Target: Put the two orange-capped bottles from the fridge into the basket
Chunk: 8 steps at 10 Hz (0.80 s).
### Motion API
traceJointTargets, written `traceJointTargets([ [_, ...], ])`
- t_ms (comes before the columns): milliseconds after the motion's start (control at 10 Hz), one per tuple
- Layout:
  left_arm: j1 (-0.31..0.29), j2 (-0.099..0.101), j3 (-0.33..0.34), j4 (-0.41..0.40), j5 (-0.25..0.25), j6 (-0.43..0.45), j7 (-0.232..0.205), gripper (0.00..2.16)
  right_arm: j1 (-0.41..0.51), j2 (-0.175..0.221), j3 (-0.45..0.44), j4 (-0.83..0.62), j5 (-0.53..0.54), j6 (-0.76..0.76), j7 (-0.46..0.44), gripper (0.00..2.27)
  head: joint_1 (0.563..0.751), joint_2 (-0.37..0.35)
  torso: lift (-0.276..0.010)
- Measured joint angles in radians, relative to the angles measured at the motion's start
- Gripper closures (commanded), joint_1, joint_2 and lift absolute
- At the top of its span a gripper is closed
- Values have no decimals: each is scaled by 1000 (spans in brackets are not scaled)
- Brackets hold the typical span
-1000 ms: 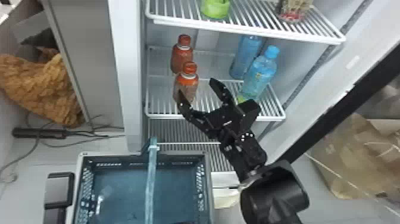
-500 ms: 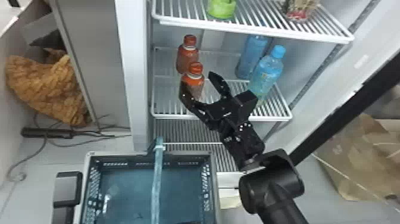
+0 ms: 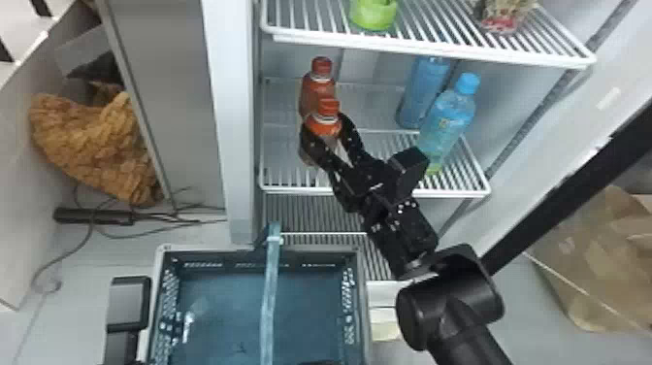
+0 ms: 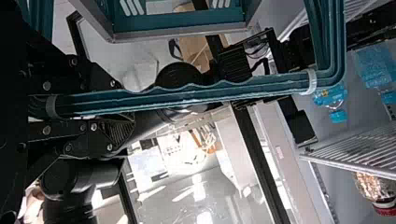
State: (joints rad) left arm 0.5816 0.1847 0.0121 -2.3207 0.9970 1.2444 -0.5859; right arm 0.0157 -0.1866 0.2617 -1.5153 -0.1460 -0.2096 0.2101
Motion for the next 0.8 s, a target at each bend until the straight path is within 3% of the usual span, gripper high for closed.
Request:
traceJointTargets([
  [500,-5,0,1,1,4,0,0,1202,147,-15,-84,-263,-43,82,56,906,695,-214,-235],
  [800,-2,-1,4,0,4,0,0,1202,317,-15,-205,-544,-49,358,137,906,695,-261,-235],
])
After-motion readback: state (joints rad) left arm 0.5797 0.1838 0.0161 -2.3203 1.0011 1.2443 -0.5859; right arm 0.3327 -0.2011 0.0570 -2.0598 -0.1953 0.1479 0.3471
